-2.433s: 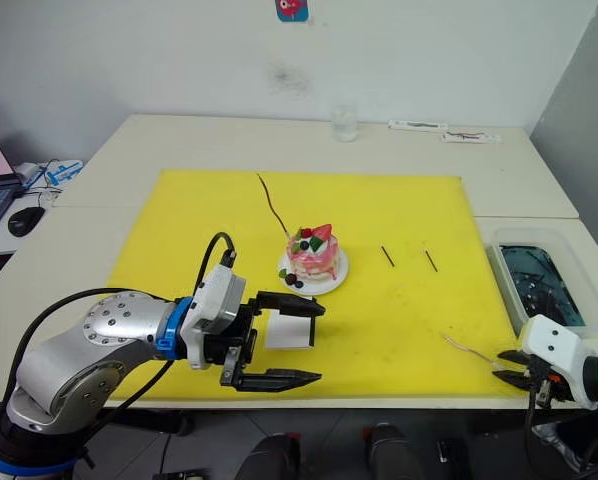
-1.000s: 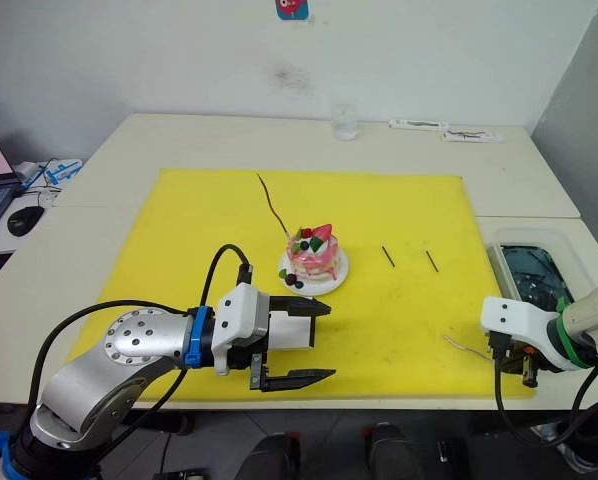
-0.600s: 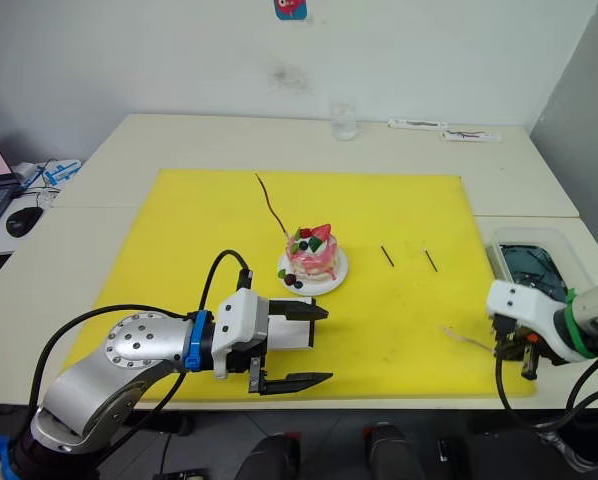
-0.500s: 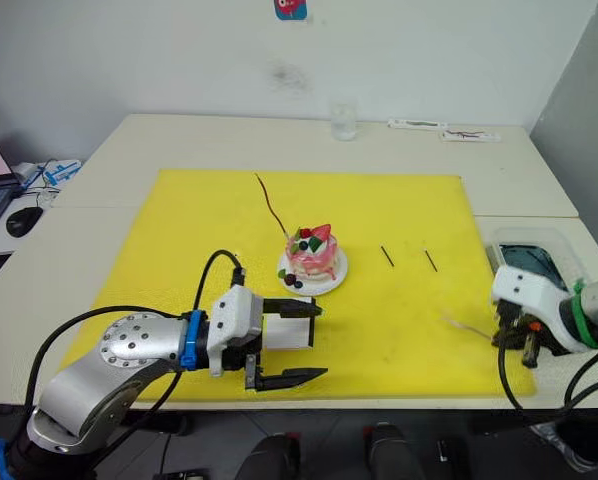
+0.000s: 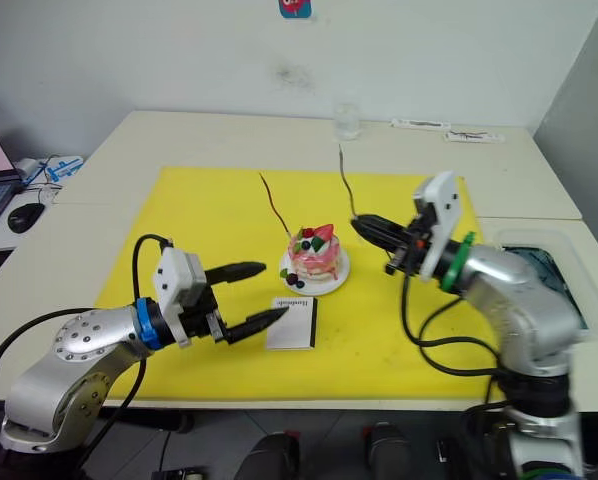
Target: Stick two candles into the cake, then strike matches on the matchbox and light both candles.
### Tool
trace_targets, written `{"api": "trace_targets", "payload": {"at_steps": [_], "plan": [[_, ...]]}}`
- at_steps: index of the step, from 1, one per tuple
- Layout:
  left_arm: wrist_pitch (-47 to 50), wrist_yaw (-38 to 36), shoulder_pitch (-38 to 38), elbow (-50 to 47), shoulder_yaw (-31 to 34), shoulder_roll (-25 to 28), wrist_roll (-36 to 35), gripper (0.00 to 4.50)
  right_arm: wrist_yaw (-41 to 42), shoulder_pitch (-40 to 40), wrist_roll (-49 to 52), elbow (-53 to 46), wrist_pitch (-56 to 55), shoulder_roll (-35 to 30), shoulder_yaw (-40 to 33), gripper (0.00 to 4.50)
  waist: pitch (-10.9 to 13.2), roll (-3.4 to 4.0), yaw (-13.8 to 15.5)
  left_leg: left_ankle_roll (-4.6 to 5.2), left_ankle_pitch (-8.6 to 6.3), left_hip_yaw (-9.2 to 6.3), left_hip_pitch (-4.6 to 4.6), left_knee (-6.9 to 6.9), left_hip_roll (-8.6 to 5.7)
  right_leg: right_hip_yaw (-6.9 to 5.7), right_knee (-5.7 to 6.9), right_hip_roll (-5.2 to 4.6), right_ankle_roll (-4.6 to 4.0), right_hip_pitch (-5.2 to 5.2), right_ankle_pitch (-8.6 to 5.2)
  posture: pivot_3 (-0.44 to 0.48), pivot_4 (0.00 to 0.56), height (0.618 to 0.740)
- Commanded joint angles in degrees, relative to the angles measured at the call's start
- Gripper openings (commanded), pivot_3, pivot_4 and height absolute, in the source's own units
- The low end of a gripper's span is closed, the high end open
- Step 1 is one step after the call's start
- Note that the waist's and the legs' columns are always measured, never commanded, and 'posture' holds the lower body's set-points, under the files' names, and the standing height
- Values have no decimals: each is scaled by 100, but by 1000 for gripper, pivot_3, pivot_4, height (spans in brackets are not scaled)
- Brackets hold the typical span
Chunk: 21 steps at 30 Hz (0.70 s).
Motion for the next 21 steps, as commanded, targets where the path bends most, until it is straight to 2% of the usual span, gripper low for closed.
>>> {"api": "trace_targets", "payload": {"at_steps": [1, 9, 21], "plan": [[53, 141, -155, -100, 169, -36, -190, 4500, -288, -72, -493, 432, -1141, 419, 227, 53, 0, 1, -1, 0, 0, 0, 0, 0, 0, 0, 0, 0, -1, 0, 0, 0, 150, 740], [325, 204, -398, -200, 32, 10, -393, 4500, -479, -6, -1201, 1654, -2751, 1100, 647, 53, 1, 2, -8, 0, 0, -1, 4, -1, 1, -1, 6, 1, -6, -1, 3, 0, 150, 740], [463, 101, -600, -125, 10, 135, -435, 4500, -537, 354, -1449, 2022, -3352, 1177, 755, 53, 2, 3, -13, -1, 0, -1, 5, -3, 1, 0, 6, 1, -10, -1, 3, 0, 150, 740]]}}
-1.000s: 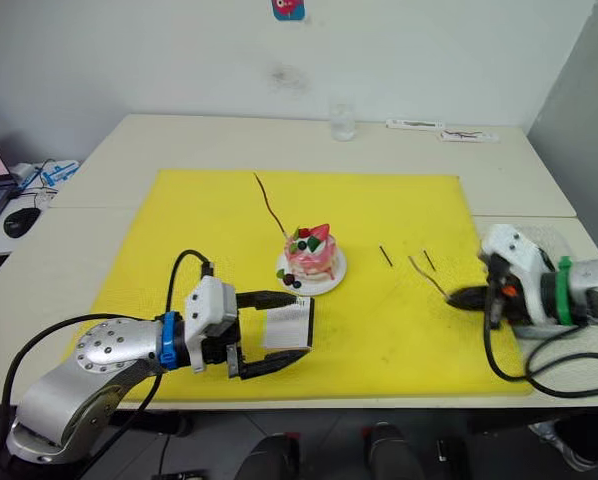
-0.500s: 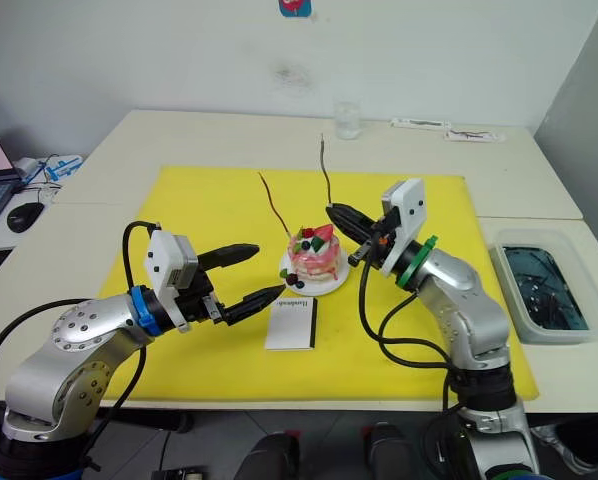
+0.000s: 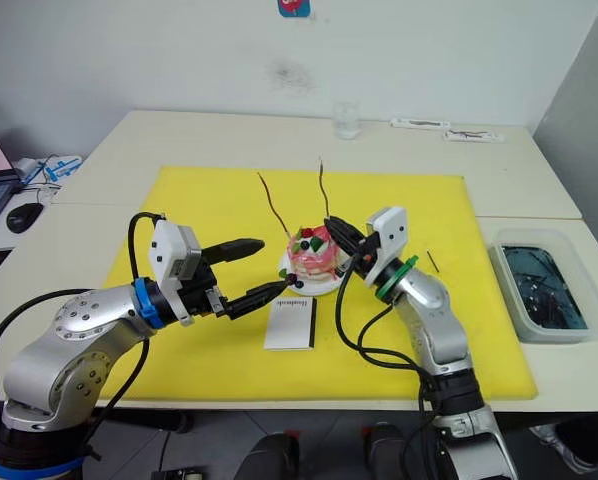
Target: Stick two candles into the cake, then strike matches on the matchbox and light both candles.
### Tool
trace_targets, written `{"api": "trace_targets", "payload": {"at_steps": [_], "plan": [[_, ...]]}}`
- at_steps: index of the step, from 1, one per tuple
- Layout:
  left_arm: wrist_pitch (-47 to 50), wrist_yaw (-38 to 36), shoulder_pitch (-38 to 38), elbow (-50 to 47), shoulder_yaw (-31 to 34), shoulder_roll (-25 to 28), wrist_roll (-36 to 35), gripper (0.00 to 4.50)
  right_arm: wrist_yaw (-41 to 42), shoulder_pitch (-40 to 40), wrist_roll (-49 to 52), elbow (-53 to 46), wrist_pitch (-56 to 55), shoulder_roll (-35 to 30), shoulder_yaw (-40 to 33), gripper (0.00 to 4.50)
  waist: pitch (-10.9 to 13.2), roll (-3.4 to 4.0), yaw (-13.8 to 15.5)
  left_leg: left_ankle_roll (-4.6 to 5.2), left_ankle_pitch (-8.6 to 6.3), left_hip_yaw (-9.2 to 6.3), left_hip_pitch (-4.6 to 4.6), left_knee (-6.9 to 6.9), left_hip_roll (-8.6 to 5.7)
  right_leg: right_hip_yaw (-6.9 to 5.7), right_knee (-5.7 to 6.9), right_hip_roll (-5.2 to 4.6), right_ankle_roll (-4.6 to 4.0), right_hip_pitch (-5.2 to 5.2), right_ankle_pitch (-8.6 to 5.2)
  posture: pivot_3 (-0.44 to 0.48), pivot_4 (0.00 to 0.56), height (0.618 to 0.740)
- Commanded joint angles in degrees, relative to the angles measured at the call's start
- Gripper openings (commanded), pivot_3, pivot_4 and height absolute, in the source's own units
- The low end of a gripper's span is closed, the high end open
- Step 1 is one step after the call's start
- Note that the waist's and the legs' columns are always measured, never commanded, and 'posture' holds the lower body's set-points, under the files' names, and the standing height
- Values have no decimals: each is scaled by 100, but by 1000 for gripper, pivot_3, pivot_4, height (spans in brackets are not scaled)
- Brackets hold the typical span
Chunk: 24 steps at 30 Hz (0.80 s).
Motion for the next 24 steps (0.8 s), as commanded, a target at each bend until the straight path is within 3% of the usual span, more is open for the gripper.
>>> {"api": "trace_targets", "payload": {"at_steps": [1, 24], "plan": [[-3, -53, -128, -140, 18, 72, -109, 4500, -62, 1, -78, -64, -228, 10, 19, 53, 0, 0, -3, 0, 0, 0, 1, 0, 0, 0, 1, 0, 1, 0, -1, 0, 150, 740], [22, -95, -207, -157, -111, 111, -128, 4500, -132, 296, -186, 89, -431, 97, 184, 53, 0, 0, -7, 0, 0, -2, 3, -1, 0, 0, 1, 1, -13, 1, -10, 0, 150, 740]]}}
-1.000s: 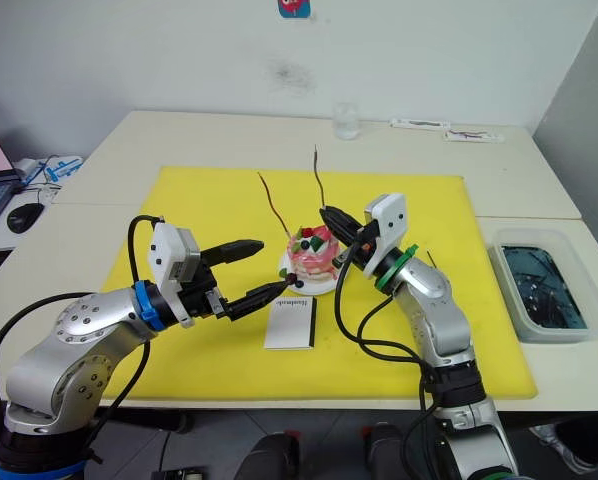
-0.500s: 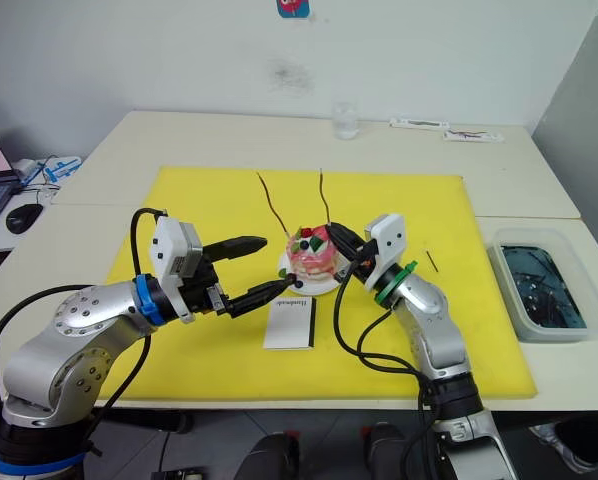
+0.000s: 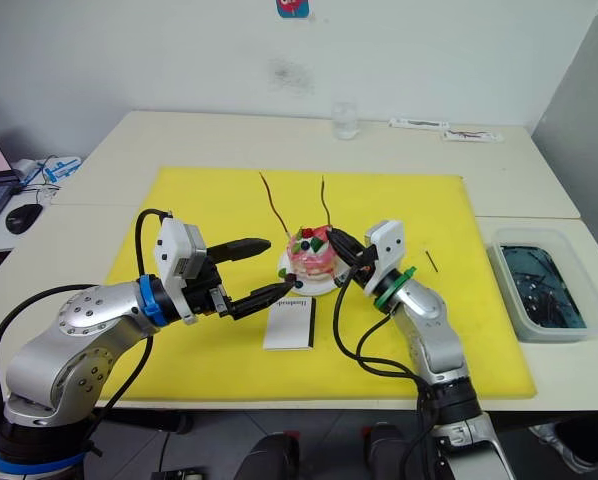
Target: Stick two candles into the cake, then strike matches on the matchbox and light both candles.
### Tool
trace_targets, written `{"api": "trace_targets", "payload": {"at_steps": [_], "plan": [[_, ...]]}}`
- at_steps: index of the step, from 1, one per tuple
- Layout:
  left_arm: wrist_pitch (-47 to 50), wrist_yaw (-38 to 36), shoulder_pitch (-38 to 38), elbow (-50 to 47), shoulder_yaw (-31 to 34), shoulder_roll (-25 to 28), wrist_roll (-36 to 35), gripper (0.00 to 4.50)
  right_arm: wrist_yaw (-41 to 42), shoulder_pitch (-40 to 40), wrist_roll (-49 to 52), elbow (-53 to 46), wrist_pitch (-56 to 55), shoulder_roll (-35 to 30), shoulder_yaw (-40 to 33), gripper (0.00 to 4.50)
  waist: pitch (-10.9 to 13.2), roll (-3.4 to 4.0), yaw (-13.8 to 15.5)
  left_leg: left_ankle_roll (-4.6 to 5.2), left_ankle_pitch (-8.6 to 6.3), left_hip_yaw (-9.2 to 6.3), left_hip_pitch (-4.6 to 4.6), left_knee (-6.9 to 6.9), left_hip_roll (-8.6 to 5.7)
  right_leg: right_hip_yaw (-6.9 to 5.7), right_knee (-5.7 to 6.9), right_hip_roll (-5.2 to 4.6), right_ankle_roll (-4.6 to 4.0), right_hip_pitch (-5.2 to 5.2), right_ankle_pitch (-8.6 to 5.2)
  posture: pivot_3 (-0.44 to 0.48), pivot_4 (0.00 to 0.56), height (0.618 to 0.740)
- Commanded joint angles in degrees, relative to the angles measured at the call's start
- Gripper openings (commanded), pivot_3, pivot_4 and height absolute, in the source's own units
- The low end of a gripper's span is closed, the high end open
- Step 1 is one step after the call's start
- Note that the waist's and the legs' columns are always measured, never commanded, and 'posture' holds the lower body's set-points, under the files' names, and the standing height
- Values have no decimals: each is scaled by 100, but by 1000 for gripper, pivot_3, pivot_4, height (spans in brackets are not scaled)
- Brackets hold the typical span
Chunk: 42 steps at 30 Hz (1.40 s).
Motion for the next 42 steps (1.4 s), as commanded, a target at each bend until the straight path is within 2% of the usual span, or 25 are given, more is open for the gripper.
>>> {"api": "trace_targets", "payload": {"at_steps": [1, 25, 36, 40, 42], "plan": [[-19, -32, -91, -155, 12, 66, -53, 4500, -39, 83, -46, -105, -147, 38, 40, 53, 0, 0, 1, 0, 0, 0, 0, 0, 0, 0, 0, 0, 0, 0, 0, 0, 150, 740], [-55, -78, -37, -172, -49, 69, -21, 4500, -122, 330, -316, 649, -712, 162, 147, 53, 0, 1, -2, 0, 0, 1, 11, 0, 0, 1, 0, 0, -13, 9, -8, 0, 150, 740], [-89, -77, -15, -166, -79, 52, 11, 4500, -95, 272, -190, 427, -768, 212, 149, 53, -1, 1, -14, 0, 0, 1, 14, 0, 0, 2, 0, 0, -15, 11, -8, 0, 150, 740], [-128, -105, -10, -157, -105, 58, 41, 4500, -148, 173, -201, 346, -873, 199, 99, 716, 1, 2, -20, 0, 0, 1, 13, -1, 0, 1, -1, 0, -16, 11, -9, 0, 150, 740], [-140, -106, -8, -157, -115, 53, 53, 4500, -130, 175, -175, 288, -861, 177, 97, 1373, 1, 2, -21, 0, 0, 1, 12, -1, 0, 2, -1, 0, -16, 9, -9, 0, 150, 740]]}}
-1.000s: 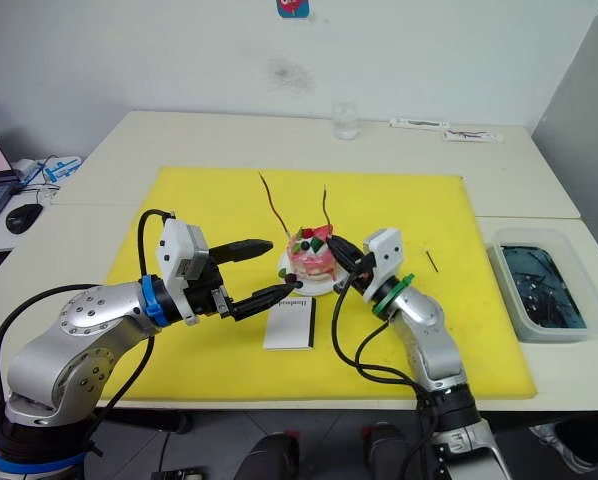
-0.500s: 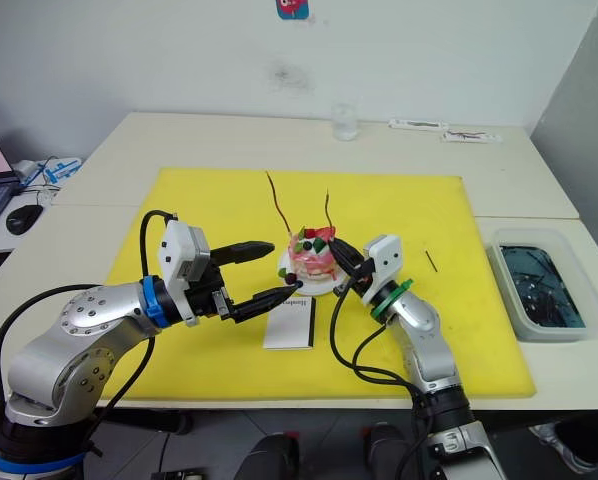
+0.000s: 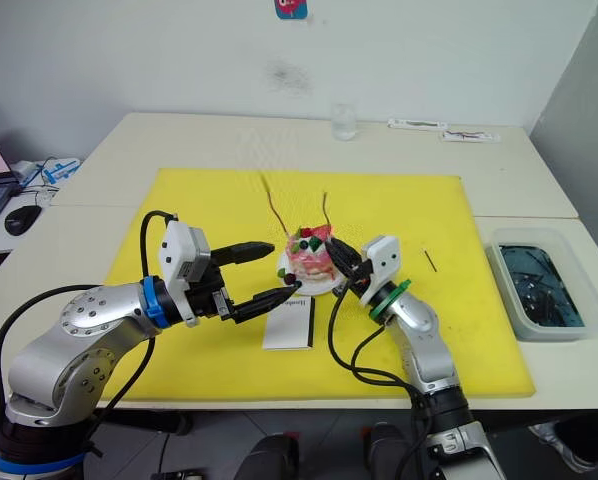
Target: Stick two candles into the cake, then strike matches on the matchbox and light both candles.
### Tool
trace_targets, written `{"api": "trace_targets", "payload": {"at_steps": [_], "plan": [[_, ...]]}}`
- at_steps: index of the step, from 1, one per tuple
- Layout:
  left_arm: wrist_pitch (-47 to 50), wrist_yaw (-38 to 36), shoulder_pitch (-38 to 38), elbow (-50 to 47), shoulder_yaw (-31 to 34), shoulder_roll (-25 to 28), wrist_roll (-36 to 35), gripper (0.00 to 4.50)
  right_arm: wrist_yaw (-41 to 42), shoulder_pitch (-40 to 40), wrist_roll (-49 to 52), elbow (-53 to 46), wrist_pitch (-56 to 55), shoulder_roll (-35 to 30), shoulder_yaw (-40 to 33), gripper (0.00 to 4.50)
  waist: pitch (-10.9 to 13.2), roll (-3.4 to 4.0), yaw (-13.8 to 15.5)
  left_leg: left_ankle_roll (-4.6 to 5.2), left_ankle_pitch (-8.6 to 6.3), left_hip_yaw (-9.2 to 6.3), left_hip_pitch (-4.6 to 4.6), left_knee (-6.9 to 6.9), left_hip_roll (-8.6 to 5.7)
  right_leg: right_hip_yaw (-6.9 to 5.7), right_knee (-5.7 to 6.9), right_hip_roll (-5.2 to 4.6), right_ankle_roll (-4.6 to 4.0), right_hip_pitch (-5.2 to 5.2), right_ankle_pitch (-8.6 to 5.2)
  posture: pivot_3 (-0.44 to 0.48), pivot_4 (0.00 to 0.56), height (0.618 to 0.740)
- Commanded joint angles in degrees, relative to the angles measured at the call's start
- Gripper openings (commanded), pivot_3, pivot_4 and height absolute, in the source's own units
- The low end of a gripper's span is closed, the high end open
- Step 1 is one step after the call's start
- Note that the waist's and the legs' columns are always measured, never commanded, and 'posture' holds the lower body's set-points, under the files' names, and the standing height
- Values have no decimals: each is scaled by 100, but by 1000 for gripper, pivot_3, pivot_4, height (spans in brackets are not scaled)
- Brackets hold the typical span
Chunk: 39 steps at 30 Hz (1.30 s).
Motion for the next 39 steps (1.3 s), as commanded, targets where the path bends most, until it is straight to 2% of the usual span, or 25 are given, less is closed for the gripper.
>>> {"api": "trace_targets", "payload": {"at_steps": [1, 9, 15, 17, 20, 23, 26, 28, 29, 32, 35, 39], "plan": [[-111, 1, -11, -161, -14, 18, 31, 4500, 14, -39, 41, -286, -63, -26, -54, 1373, 0, 0, -5, 0, 0, 0, 0, 0, 0, 0, 0, 0, 0, 0, 0, 0, 150, 740], [-83, 118, -5, -118, 50, 5, 96, 4500, 34, 69, 228, -1105, 373, -213, -87, 1373, 0, 0, -6, 0, 0, -1, -3, -4, 0, -1, -2, 0, 0, -2, 0, 0, 150, 740], [383, 233, -32, 43, 329, 137, -200, 4500, 289, 217, 402, -2084, 992, -807, -67, 1373, 1, 1, -7, 0, 0, -2, -5, -4, 0, -2, -4, -1, -2, -3, -2, 0, 150, 740], [921, 153, -49, 150, 601, 368, -611, 4500, 467, 374, 508, -2550, 1253, -1185, -132, 1373, 1, 1, -7, 0, 0, -4, -5, -4, 0, -3, -3, 0, -2, -3, -3, 0, 150, 740], [2146, -170, -44, 594, 1204, 1032, -1591, 4500, 830, 650, 722, -3184, 1680, -1976, -375, 1373, 2, 1, -15, 0, 0, -10, -8, -6, 0, -9, -3, 0, -8, -6, -8, 0, 150, 740], [3149, -355, -71, 977, 1440, 1547, -2273, 4500, 1103, 788, 836, -3415, 1959, -2590, -533, 1373, 3, 0, -26, 1, -1, -8, -12, -7, 0, -9, -4, 0, -9, -11, -10, 0, 150, 740], [4370, -277, -238, 1419, 1480, 1771, -3029, 4500, 1612, 822, 970, -3551, 2332, -3236, -478, 803, 4, 1, -26, 1, -1, -8, -11, -6, 0, -10, -6, -2, -9, -10, -11, 0, 150, 740], [5059, -26, -375, 1669, 1408, 1654, -3328, 4500, 1797, 749, 913, -3586, 2556, -3527, -330, 149, 6, -1, -26, 1, -1, -10, -12, -4, -1, -12, -5, -2, -8, -10, -10, 0, 150, 740], [5278, 123, -431, 1752, 1372, 1556, -3375, 4500, 1799, 705, 849, -3587, 2640, -3597, -263, 70, 7, -3, -30, 1, -1, -11, -12, -4, -1, -14, -5, -2, -8, -10, -10, 0, 150, 740], [5720, 589, -639, 2062, 1395, 1097, -3436, 4500, 1883, 519, 684, -3591, 2733, -3709, -10, 70, 7, -4, -33, 1, -1, -12, -11, -4, 0, -15, -2, -1, -8, -10, -10, 0, 150, 740], [5775, 1016, -805, 2349, 1352, 672, -3535, 4500, 1928, 221, 514, -3570, 2997, -3768, 302, 70, 7, -7, -31, 0, 0, -16, -15, -2, -2, -18, -2, -2, -5, -11, -8, 0, 150, 740], [5776, 1393, -897, 2556, 1254, 355, -3504, 4500, 1964, -116, 332, -3472, 3205, -3687, 689, 70, 7, -7, -11, -1, 0, -24, -19, -2, -3, -23, -2, -3, 5, -12, -1, 0, 150, 740]]}}
